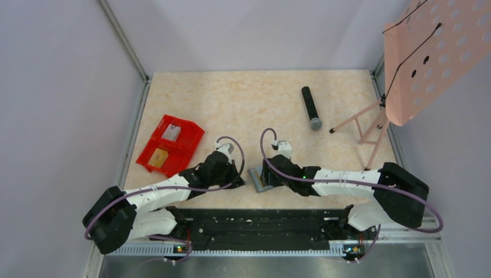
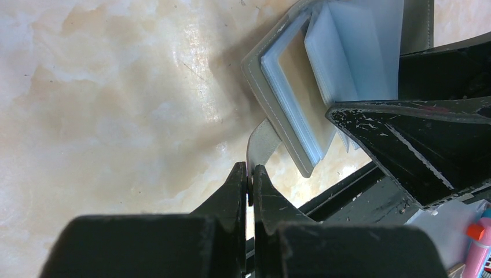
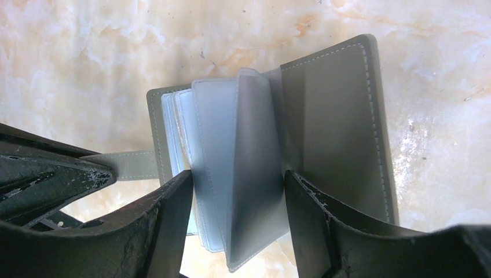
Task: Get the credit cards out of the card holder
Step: Open the card holder at the center of the board.
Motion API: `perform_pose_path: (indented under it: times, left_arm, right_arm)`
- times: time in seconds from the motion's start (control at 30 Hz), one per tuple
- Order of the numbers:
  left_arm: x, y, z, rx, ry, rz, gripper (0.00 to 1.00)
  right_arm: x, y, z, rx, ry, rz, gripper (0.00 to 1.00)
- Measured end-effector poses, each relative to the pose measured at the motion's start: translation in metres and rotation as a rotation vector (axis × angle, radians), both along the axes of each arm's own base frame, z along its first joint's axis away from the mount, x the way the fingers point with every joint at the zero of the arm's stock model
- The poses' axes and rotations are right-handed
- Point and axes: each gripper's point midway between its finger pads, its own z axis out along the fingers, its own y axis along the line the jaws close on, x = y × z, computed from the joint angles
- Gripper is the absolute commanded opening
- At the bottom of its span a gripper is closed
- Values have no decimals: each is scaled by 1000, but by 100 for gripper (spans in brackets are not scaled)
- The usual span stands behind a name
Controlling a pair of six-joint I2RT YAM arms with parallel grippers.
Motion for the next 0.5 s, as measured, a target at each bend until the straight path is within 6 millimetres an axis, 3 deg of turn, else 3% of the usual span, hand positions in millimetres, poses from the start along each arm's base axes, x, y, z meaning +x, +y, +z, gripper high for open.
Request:
perform_pose_path:
  times: [0.5]
  left_arm:
    - [0, 2, -2, 7, 1, 5, 0]
  right_arm:
    - [3, -17, 16, -20, -38, -48, 61]
